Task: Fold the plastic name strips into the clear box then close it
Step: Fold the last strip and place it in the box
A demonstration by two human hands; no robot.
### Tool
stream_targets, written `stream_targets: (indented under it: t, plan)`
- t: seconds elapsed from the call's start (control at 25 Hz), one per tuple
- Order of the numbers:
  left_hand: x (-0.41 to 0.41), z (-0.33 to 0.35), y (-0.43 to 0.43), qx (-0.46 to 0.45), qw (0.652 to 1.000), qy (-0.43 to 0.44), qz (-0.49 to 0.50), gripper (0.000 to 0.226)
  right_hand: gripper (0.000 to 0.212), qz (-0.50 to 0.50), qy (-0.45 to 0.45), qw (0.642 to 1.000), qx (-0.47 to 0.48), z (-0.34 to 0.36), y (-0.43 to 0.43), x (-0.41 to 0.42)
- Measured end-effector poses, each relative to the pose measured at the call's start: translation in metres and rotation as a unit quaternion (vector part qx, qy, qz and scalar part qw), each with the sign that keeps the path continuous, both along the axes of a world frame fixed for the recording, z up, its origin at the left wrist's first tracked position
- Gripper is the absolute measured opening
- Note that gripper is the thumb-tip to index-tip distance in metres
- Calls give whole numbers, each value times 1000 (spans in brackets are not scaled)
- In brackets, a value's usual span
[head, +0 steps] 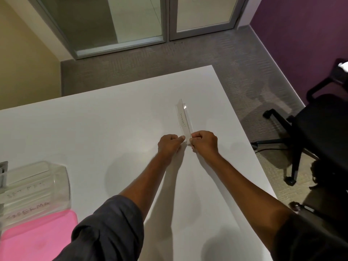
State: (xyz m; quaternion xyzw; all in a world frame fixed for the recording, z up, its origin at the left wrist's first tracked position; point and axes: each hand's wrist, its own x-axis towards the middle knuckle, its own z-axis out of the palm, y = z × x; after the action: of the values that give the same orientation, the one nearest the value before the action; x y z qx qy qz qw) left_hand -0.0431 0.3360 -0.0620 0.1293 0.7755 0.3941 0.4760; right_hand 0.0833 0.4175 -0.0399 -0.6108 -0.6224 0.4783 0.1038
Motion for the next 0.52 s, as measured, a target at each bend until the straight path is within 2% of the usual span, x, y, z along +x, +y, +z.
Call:
stream_targets:
  t: [0.08, 0.24, 0.44, 0.52]
  plan:
    - [-1, -2, 5, 10, 1000, -1, -3, 40, 20, -45, 36, 997, -43, 3, -3, 2]
    - [1, 1, 9, 12, 1000, 0, -6, 53, 12, -113, 108, 978, -138, -6, -10, 7]
    - [3, 7, 4, 2, 999, 46, -22, 29, 17, -121, 156, 956, -218, -12, -23, 13]
    - [2, 13, -1, -4, 996, 78, -45, 34, 19, -107, 159, 953, -234, -12, -26, 14]
